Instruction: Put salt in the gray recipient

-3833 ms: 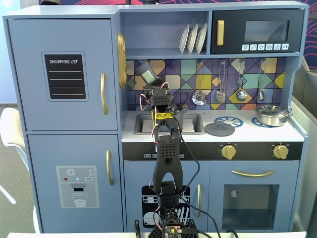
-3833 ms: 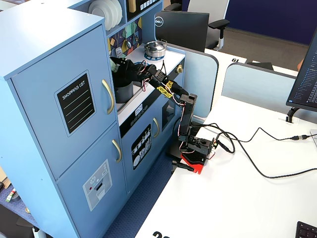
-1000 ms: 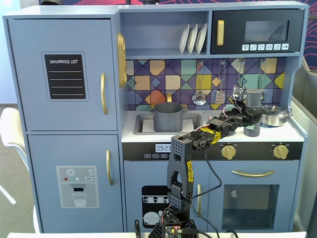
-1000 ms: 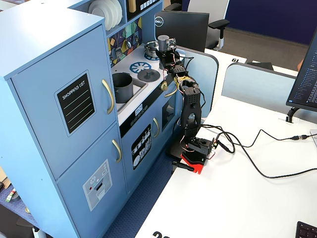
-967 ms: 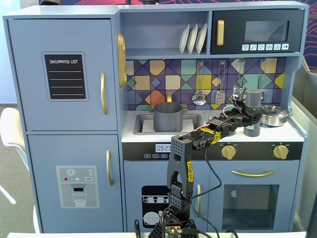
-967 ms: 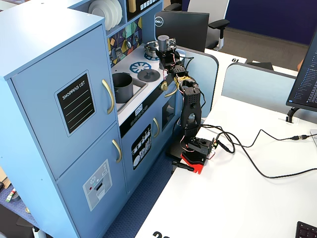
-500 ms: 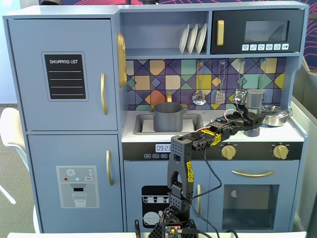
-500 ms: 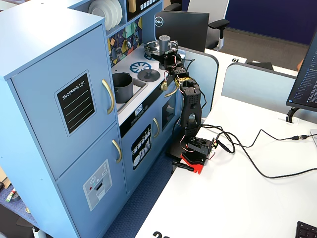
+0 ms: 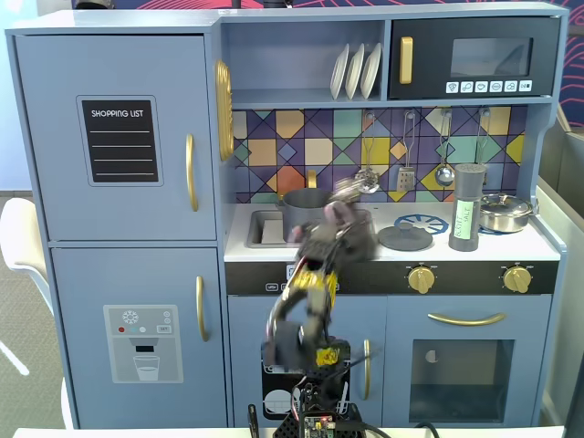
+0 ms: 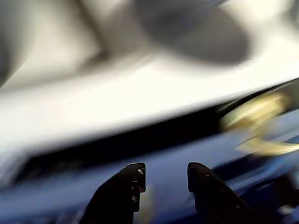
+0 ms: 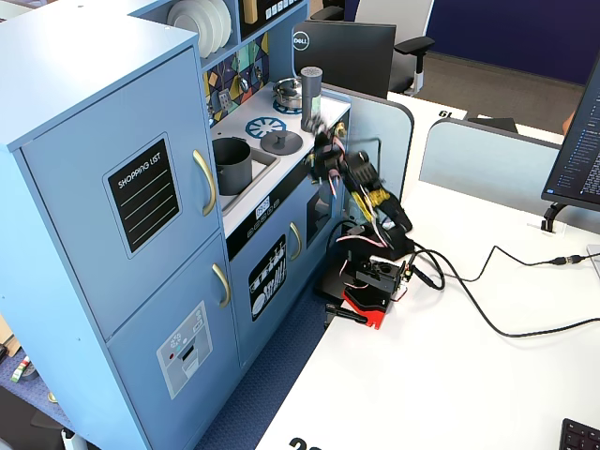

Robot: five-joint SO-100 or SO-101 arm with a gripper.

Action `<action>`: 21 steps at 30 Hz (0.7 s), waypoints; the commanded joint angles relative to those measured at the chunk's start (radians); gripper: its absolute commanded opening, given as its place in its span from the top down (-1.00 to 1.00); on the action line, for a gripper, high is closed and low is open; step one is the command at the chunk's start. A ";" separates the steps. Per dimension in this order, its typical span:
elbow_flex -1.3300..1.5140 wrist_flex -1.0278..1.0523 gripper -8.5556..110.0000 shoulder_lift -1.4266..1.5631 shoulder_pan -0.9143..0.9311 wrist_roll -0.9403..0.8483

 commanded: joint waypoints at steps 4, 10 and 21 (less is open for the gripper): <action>0.347 0.167 0.85 0.252 -0.339 -0.055; 0.690 0.084 0.85 0.376 -0.393 -0.127; 0.891 0.083 0.85 0.413 -0.445 0.092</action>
